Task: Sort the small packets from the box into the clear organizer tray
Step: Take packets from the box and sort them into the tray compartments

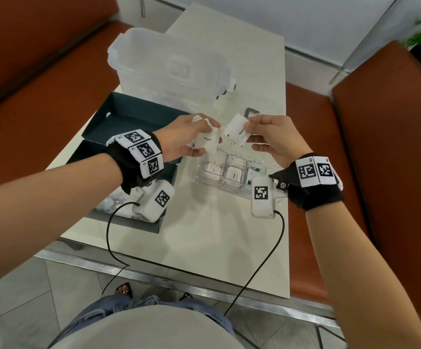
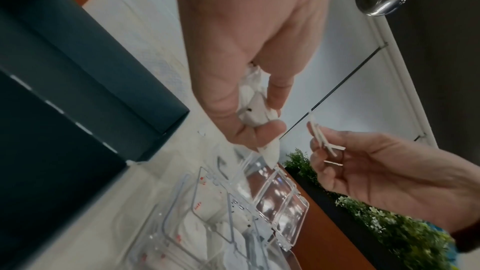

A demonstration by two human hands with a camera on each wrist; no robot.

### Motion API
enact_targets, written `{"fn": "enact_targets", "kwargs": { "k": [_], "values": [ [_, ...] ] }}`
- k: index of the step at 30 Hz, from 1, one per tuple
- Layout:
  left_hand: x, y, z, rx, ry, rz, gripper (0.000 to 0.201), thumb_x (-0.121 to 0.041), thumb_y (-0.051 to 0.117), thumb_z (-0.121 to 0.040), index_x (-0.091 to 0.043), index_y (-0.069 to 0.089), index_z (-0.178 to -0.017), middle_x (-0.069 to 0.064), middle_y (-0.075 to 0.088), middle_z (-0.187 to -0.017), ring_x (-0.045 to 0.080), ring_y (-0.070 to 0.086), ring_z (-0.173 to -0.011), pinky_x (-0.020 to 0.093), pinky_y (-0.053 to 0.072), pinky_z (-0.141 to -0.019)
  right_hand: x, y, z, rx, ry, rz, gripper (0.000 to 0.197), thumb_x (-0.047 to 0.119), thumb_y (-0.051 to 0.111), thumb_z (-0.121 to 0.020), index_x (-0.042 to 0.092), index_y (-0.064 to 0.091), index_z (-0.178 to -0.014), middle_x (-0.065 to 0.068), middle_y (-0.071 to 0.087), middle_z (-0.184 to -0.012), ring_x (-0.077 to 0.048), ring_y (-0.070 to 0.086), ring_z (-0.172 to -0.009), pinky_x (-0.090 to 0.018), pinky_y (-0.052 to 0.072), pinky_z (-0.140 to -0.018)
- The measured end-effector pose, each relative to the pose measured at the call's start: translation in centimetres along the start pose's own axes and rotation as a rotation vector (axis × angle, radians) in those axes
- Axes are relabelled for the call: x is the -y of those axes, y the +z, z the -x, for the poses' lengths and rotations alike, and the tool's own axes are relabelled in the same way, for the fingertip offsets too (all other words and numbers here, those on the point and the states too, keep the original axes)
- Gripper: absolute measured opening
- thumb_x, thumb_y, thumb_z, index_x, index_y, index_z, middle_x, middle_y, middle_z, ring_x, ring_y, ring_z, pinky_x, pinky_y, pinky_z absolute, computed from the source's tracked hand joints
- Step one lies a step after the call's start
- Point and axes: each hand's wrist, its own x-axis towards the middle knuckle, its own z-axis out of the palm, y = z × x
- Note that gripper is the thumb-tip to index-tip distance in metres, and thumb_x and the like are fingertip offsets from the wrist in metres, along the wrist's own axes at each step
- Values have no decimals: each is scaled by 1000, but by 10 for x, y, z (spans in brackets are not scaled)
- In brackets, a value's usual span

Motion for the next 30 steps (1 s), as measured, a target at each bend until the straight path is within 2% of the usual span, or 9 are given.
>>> {"fn": "enact_targets", "kwargs": {
  "k": [4, 8, 12, 14, 16, 19, 22, 25, 30],
  "values": [
    [1, 12, -3, 70, -48, 99, 18, -27, 59, -96, -17, 64, -111, 9, 72, -108, 23, 70, -93, 24, 56, -59, -9, 6, 0, -1, -49, 79, 9, 7, 66, -88, 14, 70, -91, -1, 69, -77, -8, 62, -61, -22, 51, -62],
    [5, 18, -6, 72, 2, 71, 19, -11, 69, -89, -17, 64, -107, 1, 74, -91, 14, 70, -77, 20, 55, -58, -15, 6, -2, -38, -110, 127, 10, 7, 71, -85, 13, 72, -92, -3, 69, -75, -9, 62, -61, -20, 52, -58],
    [9, 14, -7, -1, 2, 85, 24, -6, 70, -87, -16, 63, -107, 6, 72, -97, 18, 71, -80, 21, 54, -55, -28, -7, -11, -184, -110, 238, 11, 11, 70, -85, 13, 72, -95, -1, 69, -75, -9, 57, -58, -15, 45, -52],
    [11, 11, -6, -27, 3, 99, 21, -5, 69, -87, -17, 63, -104, 8, 71, -98, 19, 71, -79, 21, 53, -52, -41, -6, -15, -162, -76, 333, 12, 8, 67, -87, 10, 72, -98, -1, 68, -81, -11, 53, -60, -13, 44, -50],
    [12, 8, -5, -38, 8, 106, 21, -5, 68, -88, -17, 62, -103, 8, 71, -97, 18, 72, -76, 21, 52, -51, -56, 1, -16, -98, -53, 479, 13, 8, 65, -89, 9, 72, -100, -5, 69, -91, -14, 57, -71, -15, 48, -59],
    [13, 5, -4, -38, 14, 107, 21, -5, 68, -88, -18, 61, -103, 9, 70, -99, 22, 71, -84, 21, 52, -51, -75, 10, -18, -90, -49, 605, 12, 8, 65, -89, 8, 73, -97, -9, 68, -98, -16, 58, -83, -22, 47, -76],
    [13, 4, -3, -46, 11, 115, 21, -5, 69, -87, -18, 62, -103, 11, 70, -103, 26, 70, -90, 21, 52, -51, -86, 17, -19, -132, -40, 631, 12, 6, 64, -89, 8, 73, -96, -10, 69, -102, -19, 63, -90, -25, 48, -83],
    [13, 3, -2, -52, 7, 119, 22, -5, 68, -88, -18, 61, -104, 14, 69, -109, 28, 70, -94, 21, 52, -51, -92, 23, -19, -149, -35, 675, 12, 6, 65, -87, 8, 73, -96, -11, 70, -102, -24, 65, -94, -36, 51, -92],
    [13, 1, -2, -54, 8, 116, 22, -6, 68, -89, -17, 61, -107, 12, 68, -108, 22, 71, -87, 20, 52, -53, -98, 29, -19, -162, -52, 773, 14, 3, 68, -82, 8, 68, -95, -13, 59, -110, -28, 59, -101, -45, 45, -96]
  ]
}}
